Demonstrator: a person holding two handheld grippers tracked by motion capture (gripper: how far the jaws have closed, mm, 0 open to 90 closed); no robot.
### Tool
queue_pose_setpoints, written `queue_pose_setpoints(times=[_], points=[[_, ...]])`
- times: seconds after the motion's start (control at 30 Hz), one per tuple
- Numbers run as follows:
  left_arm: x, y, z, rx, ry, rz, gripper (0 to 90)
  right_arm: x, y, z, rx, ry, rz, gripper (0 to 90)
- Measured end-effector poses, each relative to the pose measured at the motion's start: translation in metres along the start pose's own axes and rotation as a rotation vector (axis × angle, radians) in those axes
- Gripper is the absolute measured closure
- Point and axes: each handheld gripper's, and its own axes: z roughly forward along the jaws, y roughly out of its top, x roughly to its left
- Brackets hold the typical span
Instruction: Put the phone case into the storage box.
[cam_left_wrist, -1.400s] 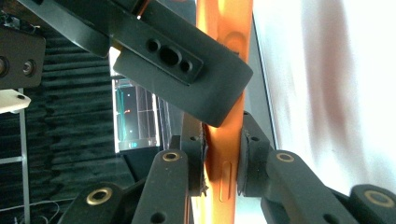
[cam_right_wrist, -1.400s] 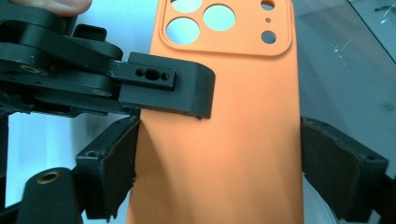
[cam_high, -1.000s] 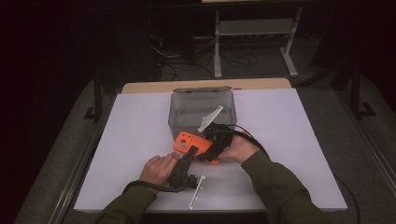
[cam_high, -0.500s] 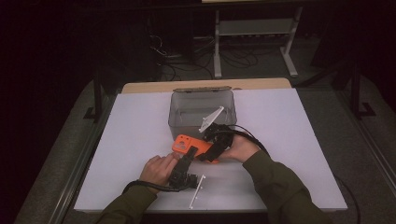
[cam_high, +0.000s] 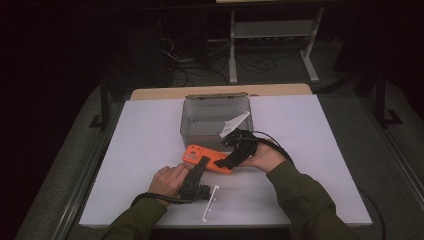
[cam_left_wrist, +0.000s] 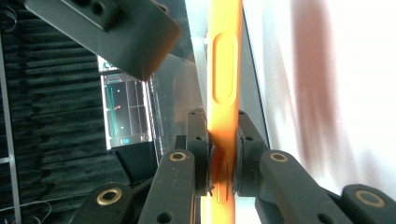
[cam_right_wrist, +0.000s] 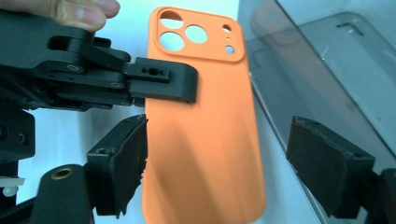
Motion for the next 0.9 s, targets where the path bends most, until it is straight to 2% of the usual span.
queue_pose_setpoints(times=[0.27, 0.57, 0.9], points=[[0.0, 0.0, -0.001, -0.002, -0.001, -0.01, 80.0, -0.003, -0.01, -0.009, -0.012, -0.045, 0.017, 16.2], [0.001, -0.002, -0.001, 0.003, -0.008, -0.018, 80.0, -0.005, -0.023, -0.019, -0.04, -0.073, 0.064, 12.1], [0.001, -0.003, -0.001, 0.004, -0.014, -0.03, 80.0, -0.003, -0.047, -0.02, -0.051, -0.127, 0.1, 3.1]])
